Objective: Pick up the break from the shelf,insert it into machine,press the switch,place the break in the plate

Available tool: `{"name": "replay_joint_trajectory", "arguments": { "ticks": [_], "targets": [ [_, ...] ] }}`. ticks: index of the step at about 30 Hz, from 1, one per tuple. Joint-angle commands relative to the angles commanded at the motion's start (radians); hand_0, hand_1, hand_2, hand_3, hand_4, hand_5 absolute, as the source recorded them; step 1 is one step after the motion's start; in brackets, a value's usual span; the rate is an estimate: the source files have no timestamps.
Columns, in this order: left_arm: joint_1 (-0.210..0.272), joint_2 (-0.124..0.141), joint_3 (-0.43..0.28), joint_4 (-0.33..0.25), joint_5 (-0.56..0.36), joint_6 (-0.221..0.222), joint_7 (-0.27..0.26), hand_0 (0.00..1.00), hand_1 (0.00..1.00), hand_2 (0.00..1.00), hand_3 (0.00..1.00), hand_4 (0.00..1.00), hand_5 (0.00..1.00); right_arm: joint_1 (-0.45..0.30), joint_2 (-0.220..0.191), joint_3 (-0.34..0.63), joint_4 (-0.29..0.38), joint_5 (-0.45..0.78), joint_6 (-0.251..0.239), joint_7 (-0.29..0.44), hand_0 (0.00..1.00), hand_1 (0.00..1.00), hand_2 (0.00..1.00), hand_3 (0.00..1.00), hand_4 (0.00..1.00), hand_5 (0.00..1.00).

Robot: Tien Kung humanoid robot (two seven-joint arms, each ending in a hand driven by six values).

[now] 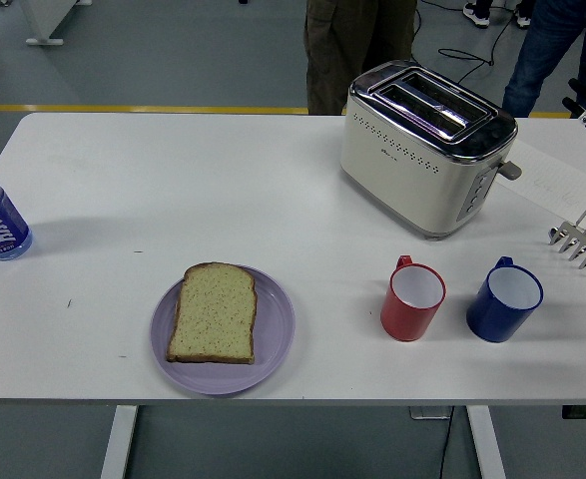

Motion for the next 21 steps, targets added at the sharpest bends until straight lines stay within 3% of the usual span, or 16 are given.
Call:
{"name": "replay_joint_trajectory", "arguments": {
  "ticks": [12,21],
  "targets": [
    [-0.004,-0.001,-0.006,0.0,0.008,-0.002,0.001,0.637,0.489,0.461,0.55,0.341,0.829,-0.123,0.036,0.115,-0.01,0.021,-0.007,0.026,0.825,0.774,0.756,0.747,0.525,0.382],
    [-0.004,-0.003,-0.012,0.0,0.013,-0.003,0.001,0.637,0.489,0.462,0.55,0.34,0.829,-0.214,0.098,0.199,-0.018,0.097,0.003,0.063,0.786,0.743,0.731,0.708,0.518,0.365]
  ]
}}
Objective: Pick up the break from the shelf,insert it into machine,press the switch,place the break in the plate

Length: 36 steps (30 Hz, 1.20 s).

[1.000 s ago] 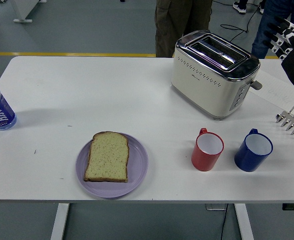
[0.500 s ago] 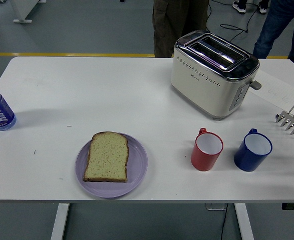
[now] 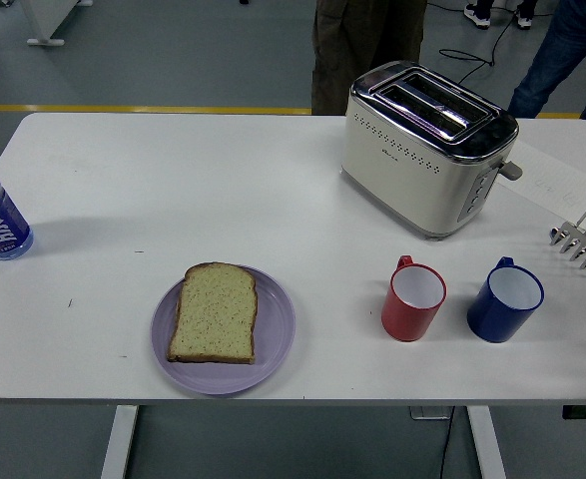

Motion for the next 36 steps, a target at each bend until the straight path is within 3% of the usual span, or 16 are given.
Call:
{"name": "replay_joint_trajectory", "arguments": {
  "ticks": [15,24,26,36],
  "targets": [
    [-0.001,-0.002,-0.008,0.0,0.007,-0.002,0.001,0.637,0.49,0.469,0.549,0.336,0.831,-0.091,0.079,0.086,-0.03,0.031,0.019,-0.002,0.773,0.733,0.723,0.687,0.508,0.352],
    [-0.001,-0.004,-0.014,0.0,0.013,-0.003,0.001,0.637,0.491,0.47,0.549,0.335,0.83,-0.095,0.129,0.106,-0.077,0.006,0.029,-0.001,0.773,0.732,0.723,0.687,0.501,0.348],
    [-0.001,-0.005,-0.016,0.0,0.014,-0.002,0.001,0.636,0.492,0.471,0.549,0.334,0.831,-0.096,0.136,0.111,-0.083,0.004,0.031,0.002,0.773,0.733,0.723,0.681,0.496,0.304],
    [-0.001,-0.005,-0.018,0.0,0.012,-0.002,0.0,0.637,0.492,0.473,0.548,0.333,0.832,-0.102,0.155,0.126,-0.1,0.003,0.042,0.011,0.773,0.732,0.722,0.68,0.494,0.299]
  ]
}}
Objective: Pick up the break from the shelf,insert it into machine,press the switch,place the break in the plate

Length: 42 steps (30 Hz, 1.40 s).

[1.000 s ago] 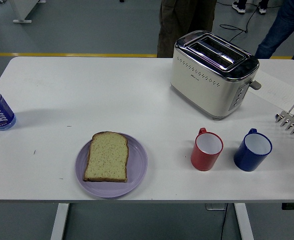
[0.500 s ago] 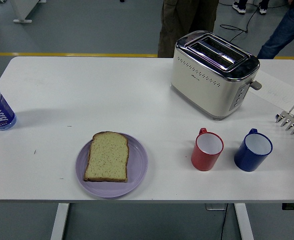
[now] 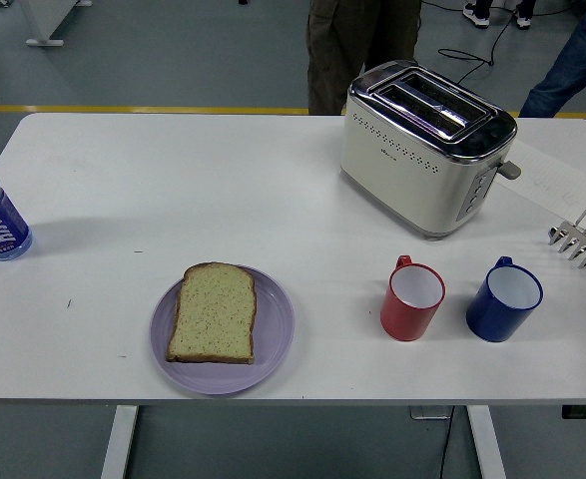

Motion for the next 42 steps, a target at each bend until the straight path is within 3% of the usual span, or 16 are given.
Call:
{"name": "replay_joint_trajectory", "arguments": {
  "ticks": [42],
  "targets": [
    [0.003,-0.001,-0.009,0.0,0.015,-0.003,0.002,0.636,0.494,0.475,0.547,0.328,0.83,-0.006,0.003,0.046,0.005,0.009,0.011,0.013,0.769,0.727,0.718,0.667,0.49,0.284]
  ]
}}
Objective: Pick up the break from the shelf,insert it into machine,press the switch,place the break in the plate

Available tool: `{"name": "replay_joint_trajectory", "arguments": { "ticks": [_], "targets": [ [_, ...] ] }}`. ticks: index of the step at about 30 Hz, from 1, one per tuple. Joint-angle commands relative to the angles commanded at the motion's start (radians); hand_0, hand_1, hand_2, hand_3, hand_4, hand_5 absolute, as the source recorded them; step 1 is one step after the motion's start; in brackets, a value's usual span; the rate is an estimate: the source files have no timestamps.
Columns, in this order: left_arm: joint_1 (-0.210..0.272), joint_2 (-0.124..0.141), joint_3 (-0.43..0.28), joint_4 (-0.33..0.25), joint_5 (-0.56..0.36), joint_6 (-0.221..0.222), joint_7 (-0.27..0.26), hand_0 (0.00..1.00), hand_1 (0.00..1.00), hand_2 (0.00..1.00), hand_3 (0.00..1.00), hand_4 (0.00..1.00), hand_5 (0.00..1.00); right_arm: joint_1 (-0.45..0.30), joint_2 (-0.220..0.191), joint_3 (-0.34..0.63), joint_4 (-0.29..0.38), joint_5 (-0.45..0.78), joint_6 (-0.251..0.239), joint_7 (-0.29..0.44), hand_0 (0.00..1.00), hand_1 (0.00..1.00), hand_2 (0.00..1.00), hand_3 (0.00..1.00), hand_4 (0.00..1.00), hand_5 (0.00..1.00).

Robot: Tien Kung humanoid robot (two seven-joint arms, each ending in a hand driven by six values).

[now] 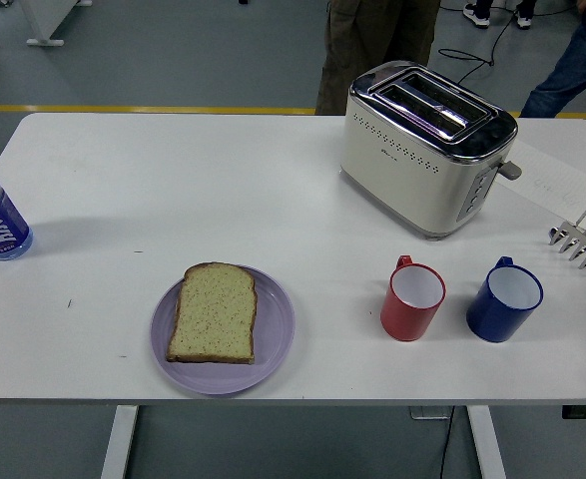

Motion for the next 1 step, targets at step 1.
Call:
{"name": "replay_joint_trajectory", "arguments": {
  "ticks": [1],
  "targets": [
    [-0.001,0.0,0.002,0.0,-0.002,0.0,0.0,0.636,0.494,0.475,0.547,0.328,0.83,0.0,0.0,0.002,0.001,0.0,0.0,0.0,0.769,0.727,0.718,0.667,0.49,0.284]
  ]
}}
